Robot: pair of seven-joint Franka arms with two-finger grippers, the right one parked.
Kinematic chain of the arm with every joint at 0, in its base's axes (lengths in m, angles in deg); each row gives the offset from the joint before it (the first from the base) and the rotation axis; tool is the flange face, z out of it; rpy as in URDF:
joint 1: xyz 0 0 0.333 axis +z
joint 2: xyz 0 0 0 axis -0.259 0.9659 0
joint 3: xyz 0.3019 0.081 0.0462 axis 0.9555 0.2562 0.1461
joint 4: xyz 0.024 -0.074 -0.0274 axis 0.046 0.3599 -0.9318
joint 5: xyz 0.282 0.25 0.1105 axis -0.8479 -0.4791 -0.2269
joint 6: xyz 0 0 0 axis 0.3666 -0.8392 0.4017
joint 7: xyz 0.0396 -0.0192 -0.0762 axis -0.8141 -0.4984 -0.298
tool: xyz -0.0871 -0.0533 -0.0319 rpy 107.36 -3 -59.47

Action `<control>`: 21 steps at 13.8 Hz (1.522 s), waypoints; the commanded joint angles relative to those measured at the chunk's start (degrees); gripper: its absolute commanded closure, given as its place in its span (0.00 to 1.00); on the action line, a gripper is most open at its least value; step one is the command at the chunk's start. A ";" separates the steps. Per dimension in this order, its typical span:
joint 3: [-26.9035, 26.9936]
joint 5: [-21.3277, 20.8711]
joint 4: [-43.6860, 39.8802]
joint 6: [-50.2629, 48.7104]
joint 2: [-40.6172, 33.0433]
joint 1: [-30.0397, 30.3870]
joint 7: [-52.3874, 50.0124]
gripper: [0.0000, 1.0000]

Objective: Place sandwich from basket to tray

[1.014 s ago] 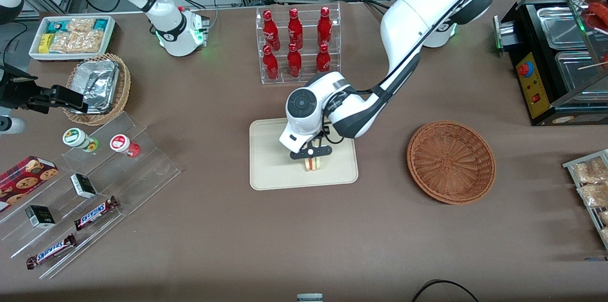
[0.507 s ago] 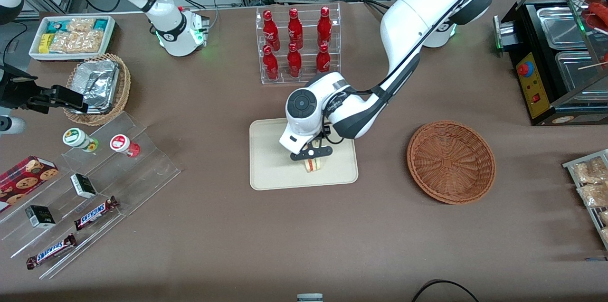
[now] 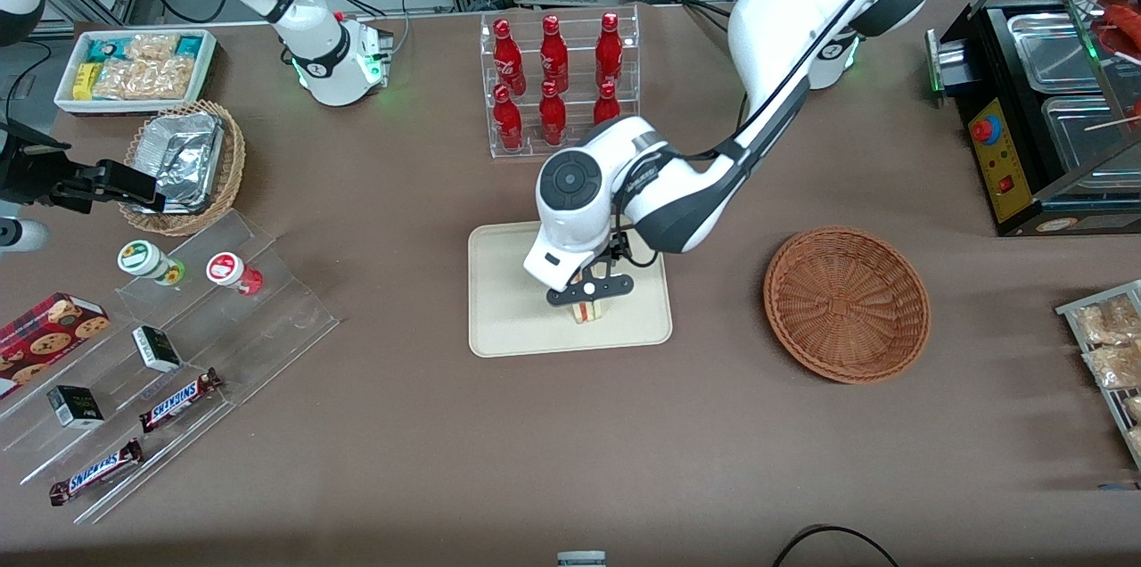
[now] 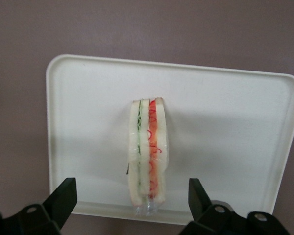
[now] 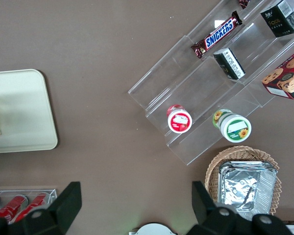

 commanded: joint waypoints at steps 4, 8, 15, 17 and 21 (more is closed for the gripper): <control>-0.32 3.48 4.83 -5.31 -9.19 9.06 6.99 0.00; -0.32 7.43 9.94 -5.75 -14.56 16.79 17.27 0.00; -0.14 12.10 15.31 -6.71 -20.90 25.42 29.60 0.00; 0.03 12.19 15.66 -7.33 -21.78 26.64 30.39 0.00; 11.42 18.07 21.79 -8.56 -30.02 22.71 42.31 0.00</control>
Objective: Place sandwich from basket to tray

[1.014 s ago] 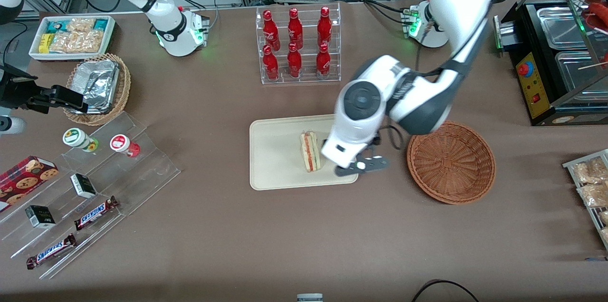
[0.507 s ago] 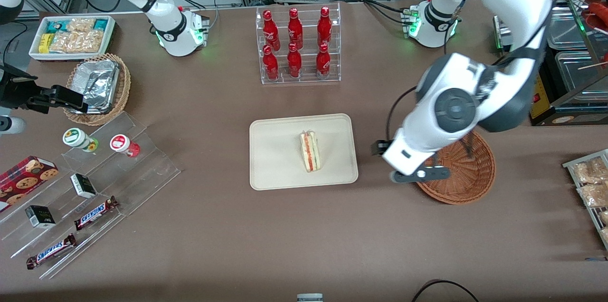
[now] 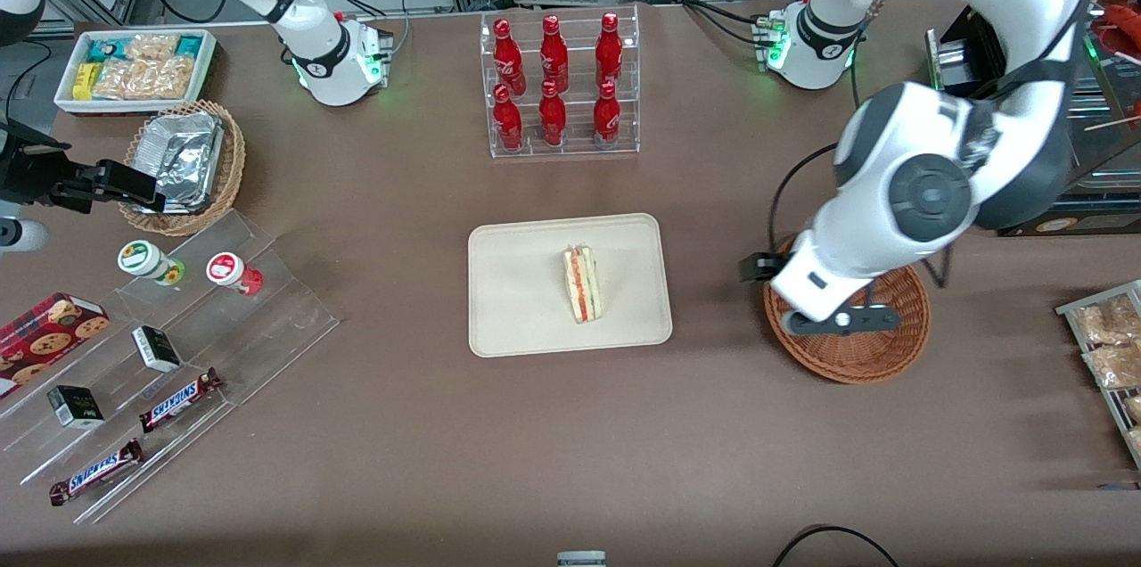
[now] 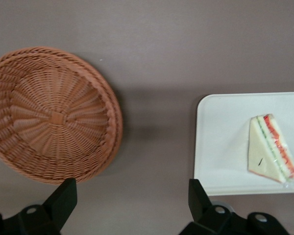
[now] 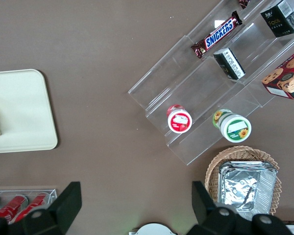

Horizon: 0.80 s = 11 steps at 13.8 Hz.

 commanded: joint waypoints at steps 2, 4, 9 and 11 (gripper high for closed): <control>8.84 3.17 9.94 -1.39 -11.31 -2.53 10.57 0.00; 14.00 3.17 11.88 -4.29 -15.18 -4.97 13.21 0.00; 19.74 3.17 10.93 -14.83 -21.43 -6.04 18.14 0.00; 20.27 3.17 9.87 -17.82 -22.75 -5.52 18.23 0.00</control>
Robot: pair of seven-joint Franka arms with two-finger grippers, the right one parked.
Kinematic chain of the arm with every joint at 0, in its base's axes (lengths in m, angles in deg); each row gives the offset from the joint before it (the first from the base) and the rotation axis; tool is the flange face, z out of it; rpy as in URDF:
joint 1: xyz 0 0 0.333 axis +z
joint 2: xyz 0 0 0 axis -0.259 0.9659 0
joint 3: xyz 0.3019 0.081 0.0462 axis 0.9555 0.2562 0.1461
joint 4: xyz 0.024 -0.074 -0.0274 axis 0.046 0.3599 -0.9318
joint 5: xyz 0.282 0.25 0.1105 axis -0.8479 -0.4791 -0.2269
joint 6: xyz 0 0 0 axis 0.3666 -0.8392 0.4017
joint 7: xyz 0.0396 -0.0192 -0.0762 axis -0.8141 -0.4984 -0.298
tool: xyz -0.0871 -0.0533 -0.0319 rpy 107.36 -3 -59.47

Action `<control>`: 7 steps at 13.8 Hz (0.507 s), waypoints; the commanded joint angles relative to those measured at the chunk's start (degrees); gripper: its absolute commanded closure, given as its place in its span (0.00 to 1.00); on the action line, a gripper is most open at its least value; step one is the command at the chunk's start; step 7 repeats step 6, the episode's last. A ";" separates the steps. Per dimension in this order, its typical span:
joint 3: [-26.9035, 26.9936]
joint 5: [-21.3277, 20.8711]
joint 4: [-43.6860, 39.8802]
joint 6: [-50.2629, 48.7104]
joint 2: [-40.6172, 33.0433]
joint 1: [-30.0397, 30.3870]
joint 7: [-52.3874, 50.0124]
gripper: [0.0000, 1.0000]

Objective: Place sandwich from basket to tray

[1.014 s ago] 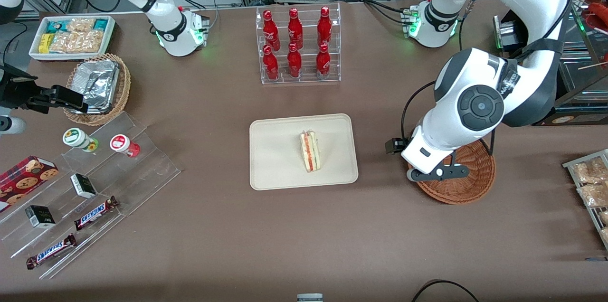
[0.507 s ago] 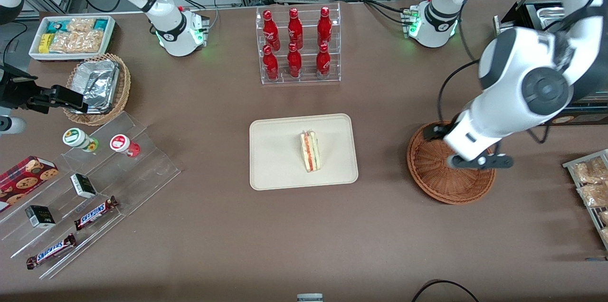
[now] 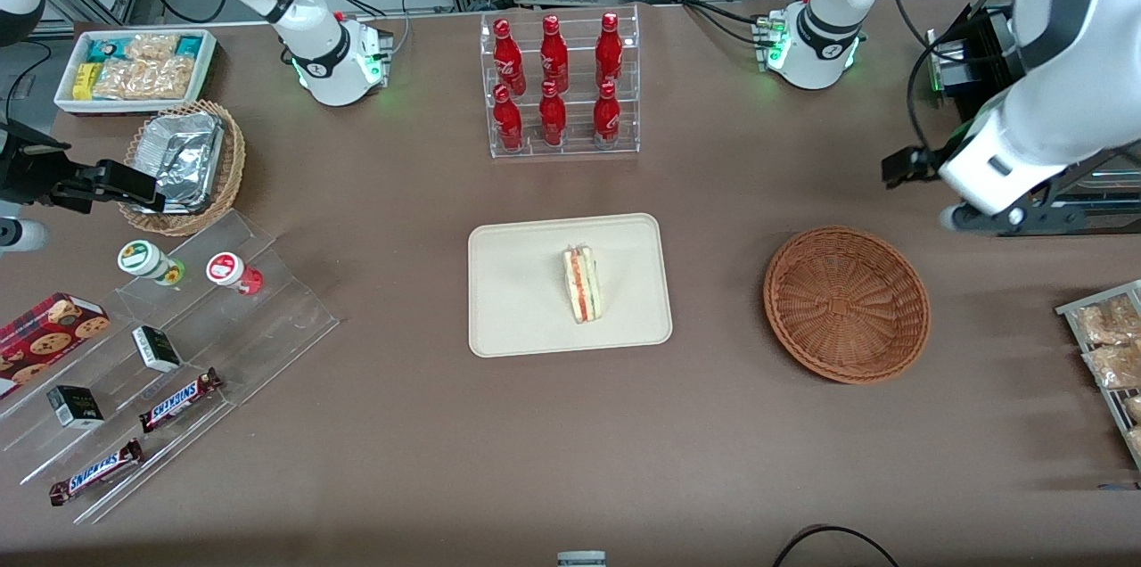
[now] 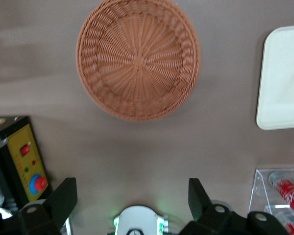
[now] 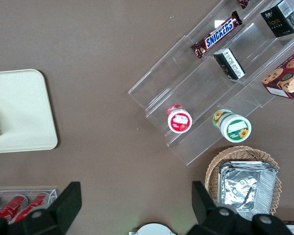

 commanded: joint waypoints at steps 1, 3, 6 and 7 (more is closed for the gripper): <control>1.46 0.84 -0.03 -3.59 -3.11 -0.18 0.80 0.00; 2.86 1.10 -0.21 -4.57 -3.99 0.17 0.89 0.00; 4.71 3.99 -0.21 -4.57 -5.05 0.17 1.51 0.00; 4.71 3.99 -0.21 -4.57 -5.05 0.17 1.51 0.00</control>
